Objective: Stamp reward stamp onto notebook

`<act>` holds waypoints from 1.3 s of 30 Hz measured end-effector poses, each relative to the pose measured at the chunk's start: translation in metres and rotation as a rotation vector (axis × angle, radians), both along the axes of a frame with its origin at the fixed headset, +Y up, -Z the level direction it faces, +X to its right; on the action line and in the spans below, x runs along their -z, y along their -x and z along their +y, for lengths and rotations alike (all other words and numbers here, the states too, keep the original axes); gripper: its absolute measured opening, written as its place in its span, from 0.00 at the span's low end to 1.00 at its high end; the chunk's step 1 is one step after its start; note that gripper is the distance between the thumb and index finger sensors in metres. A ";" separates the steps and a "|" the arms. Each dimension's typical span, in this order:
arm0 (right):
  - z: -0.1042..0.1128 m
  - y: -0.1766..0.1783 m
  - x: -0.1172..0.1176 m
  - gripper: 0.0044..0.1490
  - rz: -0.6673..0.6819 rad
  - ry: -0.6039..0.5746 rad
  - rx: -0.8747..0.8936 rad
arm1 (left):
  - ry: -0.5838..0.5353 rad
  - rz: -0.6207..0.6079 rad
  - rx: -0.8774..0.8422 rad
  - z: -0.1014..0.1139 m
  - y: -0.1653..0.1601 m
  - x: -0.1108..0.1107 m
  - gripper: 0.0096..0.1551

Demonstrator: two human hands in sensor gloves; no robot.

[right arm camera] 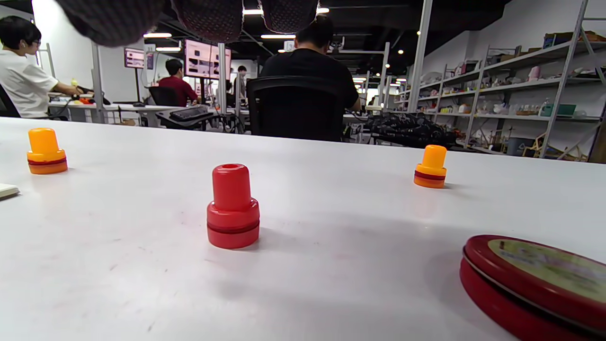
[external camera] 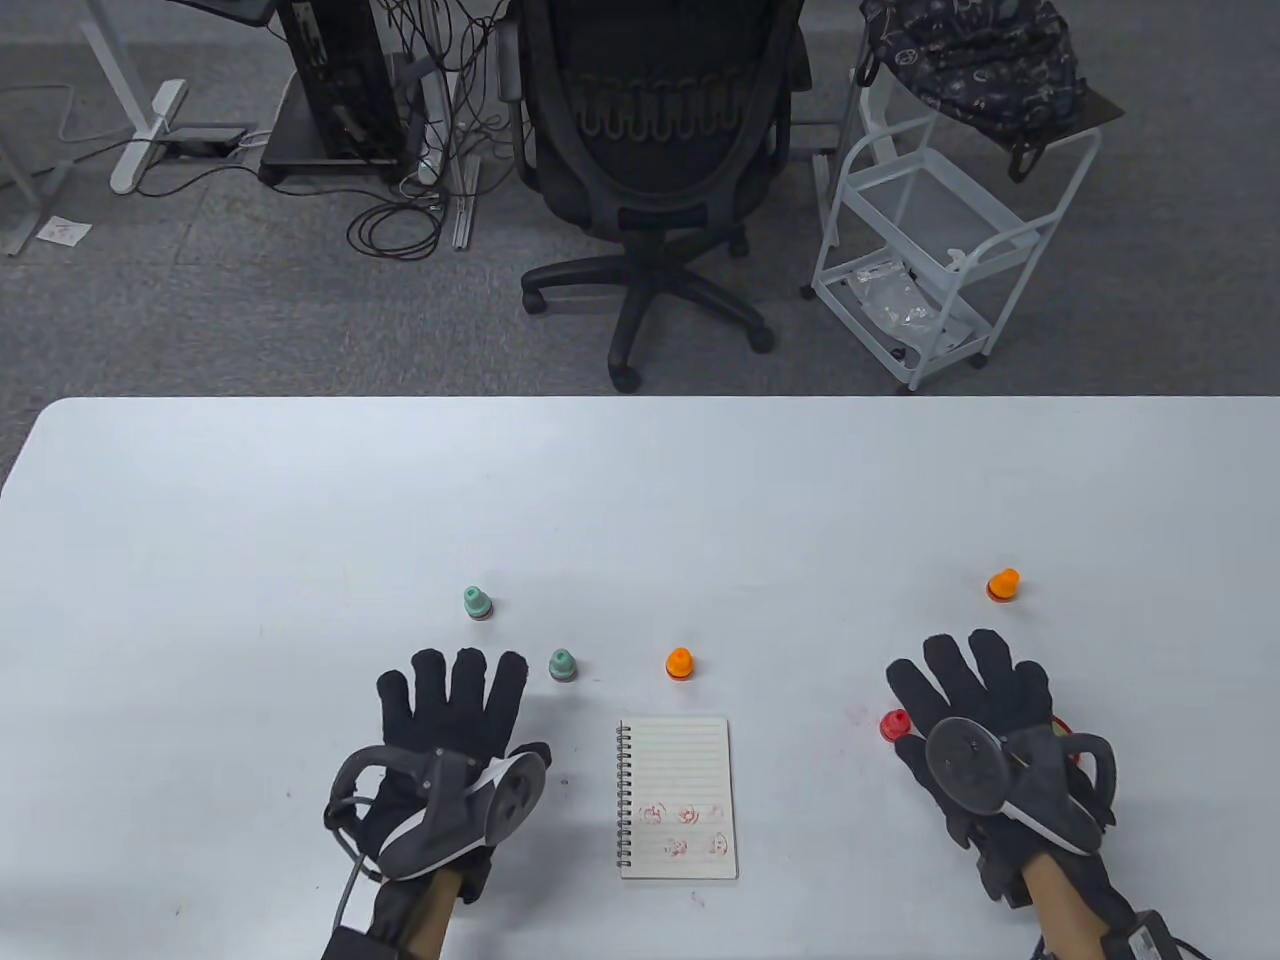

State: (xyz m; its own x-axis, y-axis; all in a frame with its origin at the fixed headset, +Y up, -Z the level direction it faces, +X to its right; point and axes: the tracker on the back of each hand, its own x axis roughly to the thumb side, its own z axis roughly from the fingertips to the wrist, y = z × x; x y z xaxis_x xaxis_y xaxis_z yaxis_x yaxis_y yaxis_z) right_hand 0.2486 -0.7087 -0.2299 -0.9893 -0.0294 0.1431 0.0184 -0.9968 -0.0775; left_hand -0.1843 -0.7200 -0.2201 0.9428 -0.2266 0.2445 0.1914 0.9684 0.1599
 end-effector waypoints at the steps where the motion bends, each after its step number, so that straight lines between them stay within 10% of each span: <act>1: 0.000 0.000 0.000 0.44 -0.007 -0.002 -0.005 | 0.032 -0.008 -0.027 -0.008 0.005 0.001 0.52; 19: 0.016 -0.052 0.002 0.44 -0.262 -0.053 0.140 | -0.006 -0.021 -0.085 0.006 0.018 -0.005 0.50; 39: -0.057 -0.085 0.024 0.45 -0.553 0.407 0.033 | 0.055 0.022 -0.097 0.007 0.022 -0.010 0.47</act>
State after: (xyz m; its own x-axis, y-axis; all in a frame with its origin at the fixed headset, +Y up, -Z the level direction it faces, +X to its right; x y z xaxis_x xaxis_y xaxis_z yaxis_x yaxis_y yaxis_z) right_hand 0.3335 -0.7658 -0.2537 -0.9194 -0.0486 -0.3903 -0.0838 -0.9453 0.3151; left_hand -0.2066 -0.7131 -0.2106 0.9649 -0.1206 0.2332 0.0990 0.9898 0.1026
